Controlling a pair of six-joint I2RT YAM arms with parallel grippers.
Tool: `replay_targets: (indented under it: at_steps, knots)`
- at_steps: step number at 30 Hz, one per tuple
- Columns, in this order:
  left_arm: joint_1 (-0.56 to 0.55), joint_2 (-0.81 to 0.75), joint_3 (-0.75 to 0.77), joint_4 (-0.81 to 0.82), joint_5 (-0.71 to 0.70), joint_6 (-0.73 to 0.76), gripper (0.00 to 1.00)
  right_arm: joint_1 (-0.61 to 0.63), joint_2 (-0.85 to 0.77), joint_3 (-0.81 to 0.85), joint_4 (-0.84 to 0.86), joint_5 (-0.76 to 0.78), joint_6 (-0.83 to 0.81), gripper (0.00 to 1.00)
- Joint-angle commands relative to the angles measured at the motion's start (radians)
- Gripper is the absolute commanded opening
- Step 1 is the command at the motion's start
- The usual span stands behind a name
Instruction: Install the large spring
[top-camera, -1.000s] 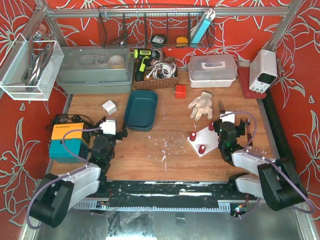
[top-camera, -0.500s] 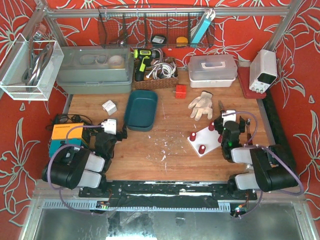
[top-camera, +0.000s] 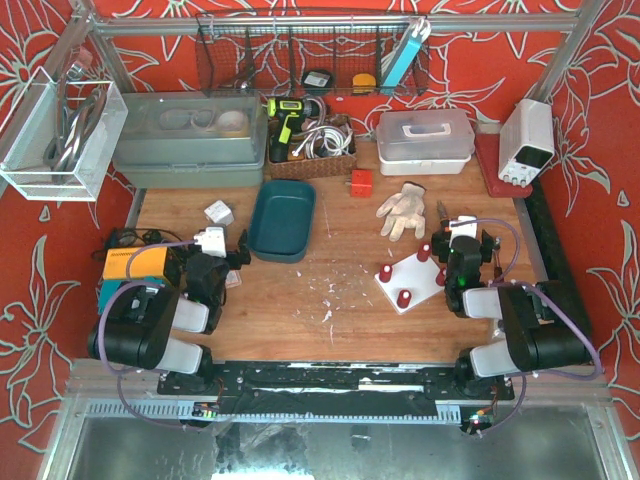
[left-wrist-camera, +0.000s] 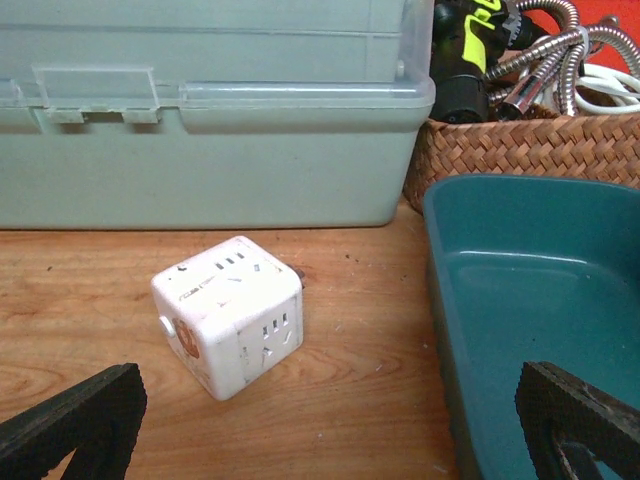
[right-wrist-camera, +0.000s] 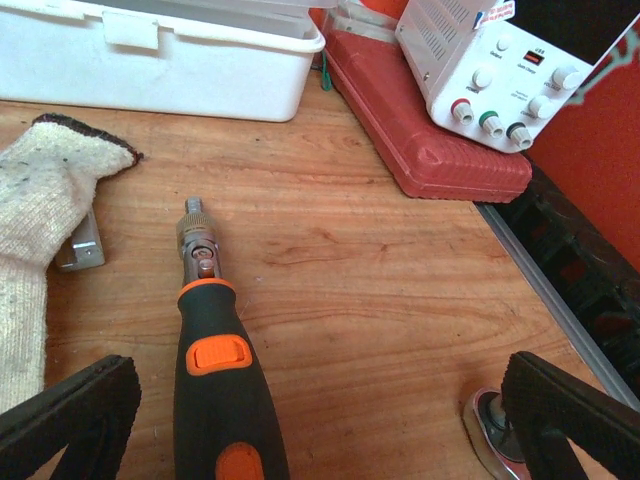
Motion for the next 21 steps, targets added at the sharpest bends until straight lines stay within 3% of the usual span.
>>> replay_targets:
  at_steps: [1,21]
  knots:
    - [0.006,0.000,0.004,0.007,0.007,-0.013,1.00,-0.005,-0.006,0.018,-0.026,-0.001,0.022,0.99]
    - [0.007,-0.001,0.006,0.005,0.009,-0.012,1.00,-0.005,-0.003,0.017,-0.019,0.000,0.021,0.99]
